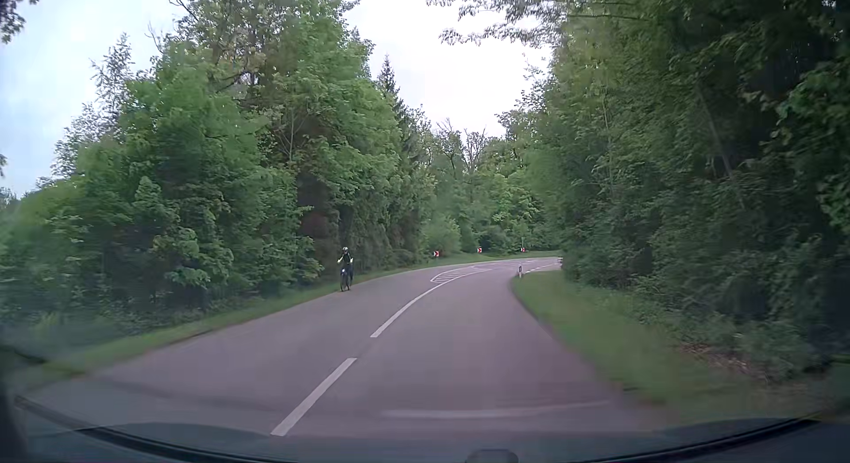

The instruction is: Follow the waypoints while adhering to traffic rules and regulations

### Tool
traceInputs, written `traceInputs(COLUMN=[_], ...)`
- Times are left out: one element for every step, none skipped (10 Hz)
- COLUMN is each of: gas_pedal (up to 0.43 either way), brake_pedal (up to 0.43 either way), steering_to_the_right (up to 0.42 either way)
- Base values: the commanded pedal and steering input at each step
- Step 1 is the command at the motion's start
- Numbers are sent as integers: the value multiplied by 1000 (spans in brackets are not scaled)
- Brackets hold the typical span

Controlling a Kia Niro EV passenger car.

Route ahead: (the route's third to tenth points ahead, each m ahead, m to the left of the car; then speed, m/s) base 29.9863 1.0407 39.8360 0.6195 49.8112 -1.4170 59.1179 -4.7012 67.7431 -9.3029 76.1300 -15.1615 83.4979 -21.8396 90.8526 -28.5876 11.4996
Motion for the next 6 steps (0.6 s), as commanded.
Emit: traceInputs(gas_pedal=[150,150,150,157,157,157], brake_pedal=[0,0,0,0,0,0], steering_to_the_right=[2,3,5,6,7,8])
